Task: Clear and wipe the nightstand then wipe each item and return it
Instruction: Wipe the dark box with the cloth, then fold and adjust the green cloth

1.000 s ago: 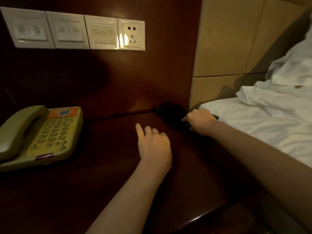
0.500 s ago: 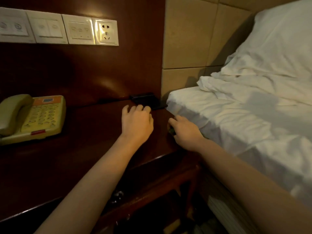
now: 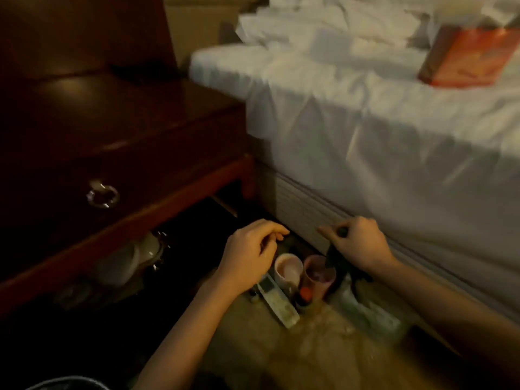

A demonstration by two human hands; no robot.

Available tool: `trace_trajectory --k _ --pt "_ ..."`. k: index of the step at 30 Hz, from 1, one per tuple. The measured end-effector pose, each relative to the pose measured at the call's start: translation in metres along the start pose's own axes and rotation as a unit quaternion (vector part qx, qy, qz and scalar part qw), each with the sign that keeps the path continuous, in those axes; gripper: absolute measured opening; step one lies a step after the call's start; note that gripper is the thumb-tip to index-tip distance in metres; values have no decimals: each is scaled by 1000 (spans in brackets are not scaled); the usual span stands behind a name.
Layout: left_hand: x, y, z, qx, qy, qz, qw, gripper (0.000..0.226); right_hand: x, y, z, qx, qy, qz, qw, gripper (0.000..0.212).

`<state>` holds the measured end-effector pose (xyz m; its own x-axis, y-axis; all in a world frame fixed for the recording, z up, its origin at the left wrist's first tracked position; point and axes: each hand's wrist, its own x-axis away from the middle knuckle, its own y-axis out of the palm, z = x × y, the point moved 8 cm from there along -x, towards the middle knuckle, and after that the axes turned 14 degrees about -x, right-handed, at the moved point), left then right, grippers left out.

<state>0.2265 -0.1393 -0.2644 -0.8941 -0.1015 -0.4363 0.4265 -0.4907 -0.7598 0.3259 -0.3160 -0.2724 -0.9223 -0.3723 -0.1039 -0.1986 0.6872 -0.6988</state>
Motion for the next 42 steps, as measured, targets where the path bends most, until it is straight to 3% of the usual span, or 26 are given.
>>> trace_trajectory --k 2,5,8,14,17,22,27,32,34,36,38,40,42 --pt "22 41 1 13 -23 -40 999 22 22 14 53 19 73 -6 997 45" --pt "56 96 -9 60 -100 -84 990 19 54 38 115 16 163 -12 986 13" --pt "86 147 -17 63 -151 -165 973 20 83 46 161 15 230 32 973 42" --pt "121 204 -21 84 -195 -220 952 20 118 37 199 52 205 122 970 50" --pt "127 221 -20 89 -219 -220 946 22 121 22 201 61 174 171 968 42" --pt "126 235 2 105 -210 -221 947 23 111 26 202 166 203 109 959 31" --pt "122 233 10 94 -212 -189 954 25 107 26 189 258 170 75 948 10" --pt "126 227 9 148 -210 -148 955 46 119 9 164 238 119 31 963 19" --pt "126 221 12 164 -186 -145 958 55 121 2 147 211 84 -21 974 19" --pt "134 217 18 220 -179 -179 942 58 123 6 140 195 68 -105 973 16" --pt "147 218 25 315 -199 -235 898 44 124 13 141 129 70 -138 980 9" --pt "162 222 26 382 -230 -243 862 22 122 22 146 56 63 -129 988 1" --pt "174 229 19 389 -268 -214 855 21 123 32 155 -5 75 -82 994 5"
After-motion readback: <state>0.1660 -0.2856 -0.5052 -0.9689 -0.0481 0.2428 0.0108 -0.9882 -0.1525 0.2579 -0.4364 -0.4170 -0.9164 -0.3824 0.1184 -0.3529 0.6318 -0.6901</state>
